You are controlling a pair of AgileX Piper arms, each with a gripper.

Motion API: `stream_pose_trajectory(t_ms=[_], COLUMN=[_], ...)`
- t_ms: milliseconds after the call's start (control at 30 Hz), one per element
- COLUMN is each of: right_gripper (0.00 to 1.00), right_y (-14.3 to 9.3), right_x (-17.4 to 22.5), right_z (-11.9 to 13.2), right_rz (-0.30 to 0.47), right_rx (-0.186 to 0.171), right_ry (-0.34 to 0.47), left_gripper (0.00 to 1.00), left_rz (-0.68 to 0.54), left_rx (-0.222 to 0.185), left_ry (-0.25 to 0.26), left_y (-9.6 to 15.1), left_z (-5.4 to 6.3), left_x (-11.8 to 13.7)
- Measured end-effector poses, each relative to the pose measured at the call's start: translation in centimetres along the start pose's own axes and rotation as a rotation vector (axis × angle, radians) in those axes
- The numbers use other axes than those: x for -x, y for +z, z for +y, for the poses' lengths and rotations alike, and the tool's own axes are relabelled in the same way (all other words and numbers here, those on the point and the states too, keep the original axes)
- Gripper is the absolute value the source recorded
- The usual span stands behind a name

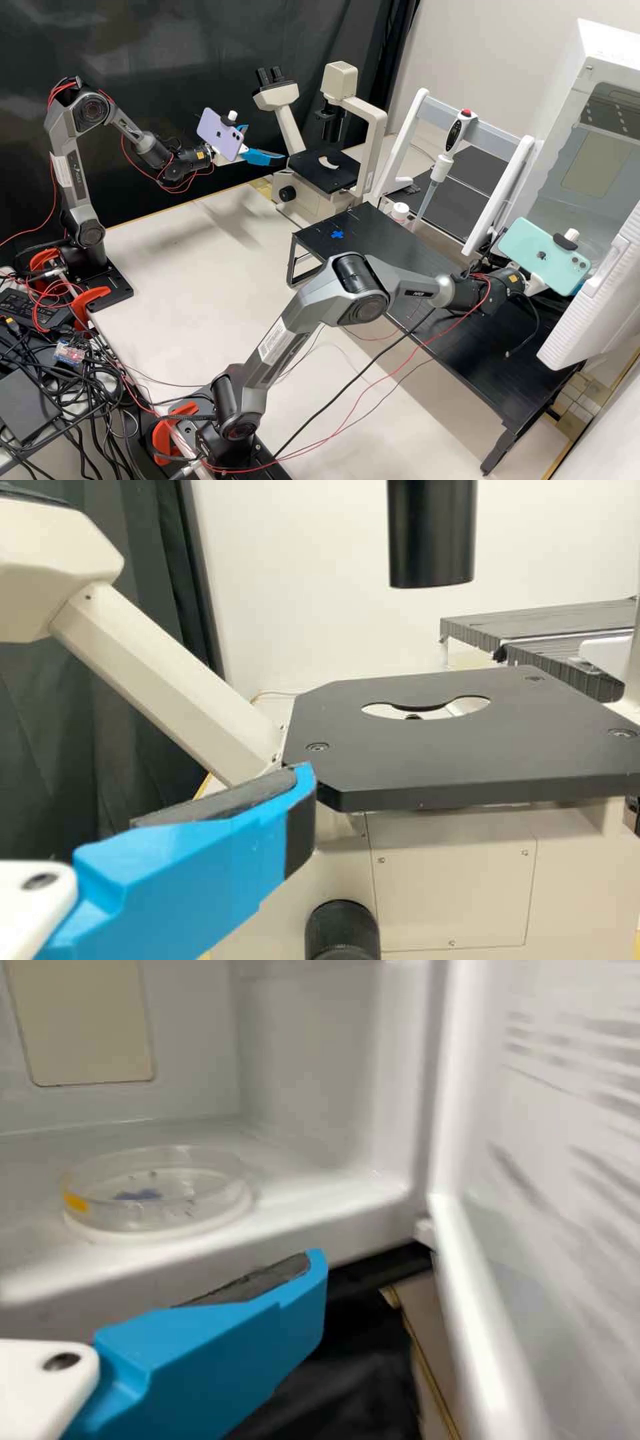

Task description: Move the petri dish to the incubator

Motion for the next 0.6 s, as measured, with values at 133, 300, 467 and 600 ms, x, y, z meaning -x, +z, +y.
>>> stream_pose_trajectory(t_ms=[133,300,467,600], right_gripper=[1.0,1.0,1.0,1.0], right_y=[0.8,0.0,-1.3,-1.9], right_x=[3.5,8.9,13.6,18.6], right_z=[0.3,0.0,-1.1,-3.0], right_rz=[0.0,0.075,0.175,0.259], right_rx=[-0.022,-0.035,-0.016,-0.027], right_ry=[0.032,0.089,0.117,0.125], left_gripper=[1.0,1.0,1.0,1.0], left_rz=[0.0,0.0,0.0,0.0], left_rx=[0.0,0.0,0.0,0.0], left_ry=[0.0,0.0,0.0,0.0], left_y=[0.0,0.0,0.0,0.0], left_z=[0.0,0.0,0.0,0.0], left_x=[0.0,0.0,0.0,0.0])
